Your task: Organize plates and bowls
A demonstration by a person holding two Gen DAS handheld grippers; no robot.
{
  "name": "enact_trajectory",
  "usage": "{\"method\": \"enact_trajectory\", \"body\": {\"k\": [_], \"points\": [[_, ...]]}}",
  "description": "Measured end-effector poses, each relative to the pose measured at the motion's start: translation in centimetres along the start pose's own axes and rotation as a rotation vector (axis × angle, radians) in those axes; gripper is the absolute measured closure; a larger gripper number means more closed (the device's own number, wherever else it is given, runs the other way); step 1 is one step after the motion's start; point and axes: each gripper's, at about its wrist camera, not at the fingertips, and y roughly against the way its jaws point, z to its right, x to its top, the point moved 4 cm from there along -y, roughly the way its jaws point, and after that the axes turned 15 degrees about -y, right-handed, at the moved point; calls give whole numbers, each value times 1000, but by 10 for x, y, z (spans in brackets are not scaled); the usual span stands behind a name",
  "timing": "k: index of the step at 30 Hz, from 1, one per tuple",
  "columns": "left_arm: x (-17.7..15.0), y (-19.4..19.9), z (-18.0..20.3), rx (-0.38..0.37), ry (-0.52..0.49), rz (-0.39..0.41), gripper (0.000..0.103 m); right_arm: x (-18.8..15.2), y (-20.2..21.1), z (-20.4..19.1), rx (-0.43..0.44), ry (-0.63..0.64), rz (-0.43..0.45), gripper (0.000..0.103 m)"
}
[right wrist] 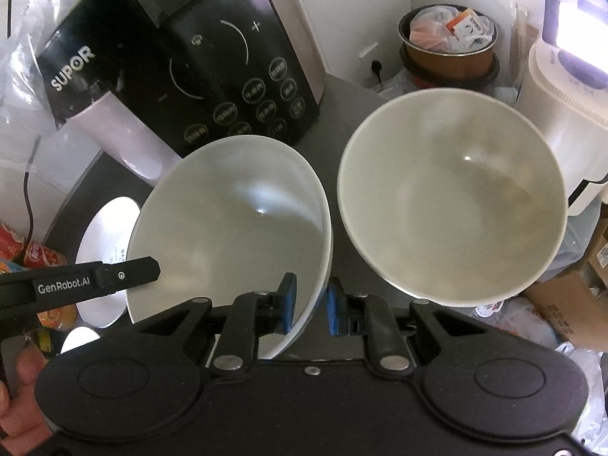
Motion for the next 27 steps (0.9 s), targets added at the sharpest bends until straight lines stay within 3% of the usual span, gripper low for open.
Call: {"method": "enact_trajectory", "body": {"k": [17, 27], "points": [[-11, 63, 10, -34, 29, 103, 98, -4, 64, -15, 58, 83, 89, 85], [-26, 96, 10, -44, 40, 118, 98, -22, 86, -18, 82, 89, 70, 85]]}}
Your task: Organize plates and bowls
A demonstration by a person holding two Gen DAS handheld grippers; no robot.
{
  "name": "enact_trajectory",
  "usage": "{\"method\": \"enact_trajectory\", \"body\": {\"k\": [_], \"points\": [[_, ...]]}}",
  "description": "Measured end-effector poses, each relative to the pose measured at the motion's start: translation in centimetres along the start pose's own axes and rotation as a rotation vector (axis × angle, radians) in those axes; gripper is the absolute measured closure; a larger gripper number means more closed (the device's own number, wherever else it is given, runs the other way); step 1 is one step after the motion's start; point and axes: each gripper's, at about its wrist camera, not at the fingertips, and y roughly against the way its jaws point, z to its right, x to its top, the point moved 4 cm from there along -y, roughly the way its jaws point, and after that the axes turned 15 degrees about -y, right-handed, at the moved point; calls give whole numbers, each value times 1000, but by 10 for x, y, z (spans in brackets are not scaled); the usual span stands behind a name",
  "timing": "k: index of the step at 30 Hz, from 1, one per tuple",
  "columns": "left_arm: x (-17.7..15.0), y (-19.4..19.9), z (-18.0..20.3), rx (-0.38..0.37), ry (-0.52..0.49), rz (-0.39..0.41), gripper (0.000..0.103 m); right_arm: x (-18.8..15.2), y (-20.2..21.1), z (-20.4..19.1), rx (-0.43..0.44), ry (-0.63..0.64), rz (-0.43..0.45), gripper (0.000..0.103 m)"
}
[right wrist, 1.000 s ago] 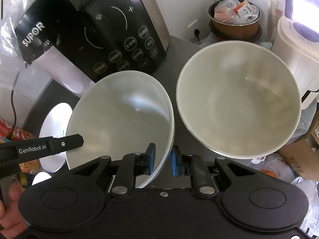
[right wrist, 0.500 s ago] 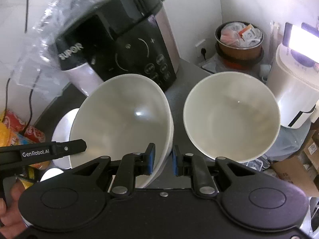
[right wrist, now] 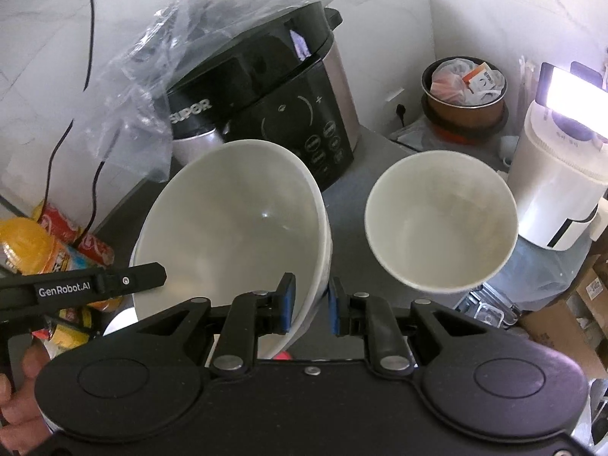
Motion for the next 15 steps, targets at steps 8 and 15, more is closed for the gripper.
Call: {"method": "enact_trajectory", "body": {"k": [8, 15], "points": [[-24, 22, -10, 1, 16, -6, 98, -29, 9, -9, 8, 11, -38, 84], [-51, 21, -23, 7, 32, -55, 98, -59, 4, -14, -11, 16, -86, 84]]}}
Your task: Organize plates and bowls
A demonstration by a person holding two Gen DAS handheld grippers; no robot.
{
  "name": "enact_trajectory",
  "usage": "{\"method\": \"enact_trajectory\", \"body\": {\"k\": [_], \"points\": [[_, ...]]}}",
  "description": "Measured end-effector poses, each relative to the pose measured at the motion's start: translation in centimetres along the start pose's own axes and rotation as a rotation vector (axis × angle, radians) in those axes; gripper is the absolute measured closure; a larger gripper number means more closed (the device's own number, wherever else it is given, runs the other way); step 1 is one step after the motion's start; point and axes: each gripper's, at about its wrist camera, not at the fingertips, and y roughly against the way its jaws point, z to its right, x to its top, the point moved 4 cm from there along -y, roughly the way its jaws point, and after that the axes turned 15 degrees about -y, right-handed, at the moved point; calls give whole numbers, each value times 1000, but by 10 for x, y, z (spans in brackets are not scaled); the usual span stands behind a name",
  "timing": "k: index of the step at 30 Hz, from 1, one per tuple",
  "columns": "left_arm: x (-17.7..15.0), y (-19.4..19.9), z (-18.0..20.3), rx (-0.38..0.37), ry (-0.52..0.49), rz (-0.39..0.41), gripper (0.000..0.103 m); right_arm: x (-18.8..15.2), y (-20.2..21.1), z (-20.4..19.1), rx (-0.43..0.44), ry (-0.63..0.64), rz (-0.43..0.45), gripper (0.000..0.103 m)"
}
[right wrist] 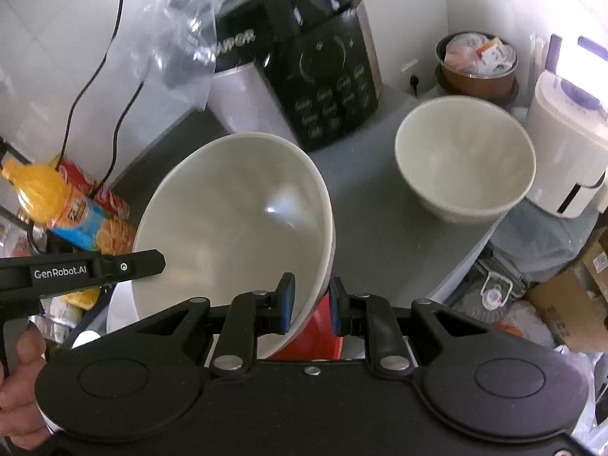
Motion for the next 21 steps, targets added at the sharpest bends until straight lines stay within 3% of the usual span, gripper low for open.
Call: {"method": "enact_trajectory", "body": {"k": [21], "points": [[-38, -14, -16, 23, 17, -115, 98, -33, -27, -4, -53, 38, -130, 84]]}}
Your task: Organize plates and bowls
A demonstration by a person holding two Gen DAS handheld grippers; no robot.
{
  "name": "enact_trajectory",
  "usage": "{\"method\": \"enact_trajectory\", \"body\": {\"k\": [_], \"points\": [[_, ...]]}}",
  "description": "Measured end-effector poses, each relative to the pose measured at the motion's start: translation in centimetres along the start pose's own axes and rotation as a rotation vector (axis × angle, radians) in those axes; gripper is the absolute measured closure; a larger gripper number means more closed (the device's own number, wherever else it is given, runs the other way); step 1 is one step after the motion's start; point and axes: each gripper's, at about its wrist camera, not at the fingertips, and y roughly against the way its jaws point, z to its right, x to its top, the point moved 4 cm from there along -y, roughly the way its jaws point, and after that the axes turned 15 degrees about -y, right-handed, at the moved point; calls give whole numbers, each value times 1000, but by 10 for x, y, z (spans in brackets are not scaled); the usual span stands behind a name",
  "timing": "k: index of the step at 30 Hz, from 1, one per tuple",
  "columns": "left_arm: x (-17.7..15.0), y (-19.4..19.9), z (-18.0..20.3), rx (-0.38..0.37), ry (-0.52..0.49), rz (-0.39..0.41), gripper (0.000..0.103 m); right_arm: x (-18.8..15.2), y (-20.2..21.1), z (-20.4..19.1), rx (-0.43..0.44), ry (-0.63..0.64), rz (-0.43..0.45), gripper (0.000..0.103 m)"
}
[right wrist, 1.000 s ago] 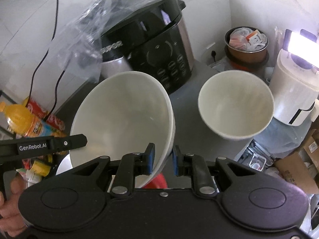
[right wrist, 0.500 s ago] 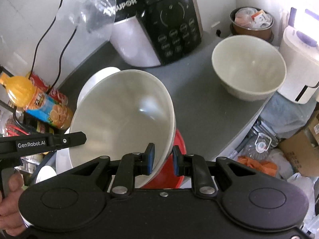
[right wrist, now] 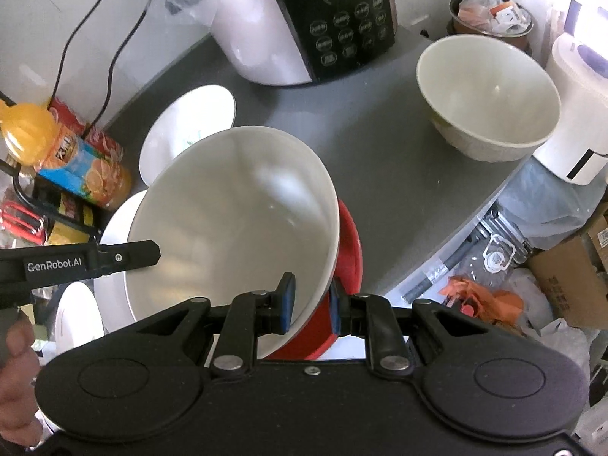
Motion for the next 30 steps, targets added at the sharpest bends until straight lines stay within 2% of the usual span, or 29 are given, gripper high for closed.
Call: {"method": "enact_trajectory", "body": {"k": [9, 15, 19, 21, 24, 27, 30], "points": [[-9, -17, -5, -1, 38, -56, 97, -2, -13, 0, -16, 32, -37, 80], [-12, -25, -9, 2, 63, -61, 97, -1, -23, -2, -28, 47, -52, 79], [-8, -22, -9, 18, 67, -78, 94, -1, -22, -6, -4, 43, -89, 63], [-6, -19, -5, 39, 42, -78, 93, -1, -16, -9, 11, 65, -79, 56], [0, -12, -4, 19, 51, -59, 93, 2, -3, -9, 31, 87, -56, 44], [8, -5, -2, 22, 52, -42, 88, 7, 11, -6, 48, 102, -31, 41], [17, -2, 3, 30, 38, -25, 77, 14, 20, 2, 66, 94, -15, 40]]}}
